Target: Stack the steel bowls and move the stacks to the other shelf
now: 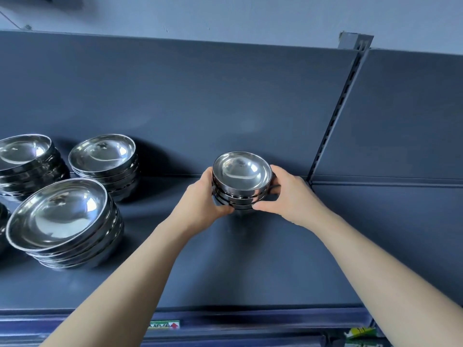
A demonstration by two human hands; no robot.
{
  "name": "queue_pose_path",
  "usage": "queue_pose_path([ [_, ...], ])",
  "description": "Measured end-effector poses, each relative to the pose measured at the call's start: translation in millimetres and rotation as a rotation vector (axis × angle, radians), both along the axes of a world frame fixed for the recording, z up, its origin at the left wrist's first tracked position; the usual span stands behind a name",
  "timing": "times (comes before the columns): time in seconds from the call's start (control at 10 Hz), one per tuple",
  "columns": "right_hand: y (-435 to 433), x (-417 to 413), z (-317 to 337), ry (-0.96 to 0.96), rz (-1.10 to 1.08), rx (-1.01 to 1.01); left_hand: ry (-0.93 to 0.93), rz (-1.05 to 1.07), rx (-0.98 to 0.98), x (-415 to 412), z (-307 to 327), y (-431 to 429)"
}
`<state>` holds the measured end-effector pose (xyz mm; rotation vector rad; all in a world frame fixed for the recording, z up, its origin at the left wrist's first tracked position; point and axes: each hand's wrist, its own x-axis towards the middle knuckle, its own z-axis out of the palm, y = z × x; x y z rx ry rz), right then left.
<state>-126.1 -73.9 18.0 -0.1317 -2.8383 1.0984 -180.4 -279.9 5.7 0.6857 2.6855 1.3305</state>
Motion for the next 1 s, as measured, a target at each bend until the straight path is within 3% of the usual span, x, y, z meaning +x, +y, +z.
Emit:
queue_pose_path([
  [0.3,-53.5,-21.8,-6.0,0.028,0.124,0.037,0.02,0.18,0.123,18.1,-13.3,-54.2],
  [1.0,-90.5,-8.6,-4.7,0.008,0.067,0.174,-0.009,0.196,0.074,21.4,-13.7,-83.1],
])
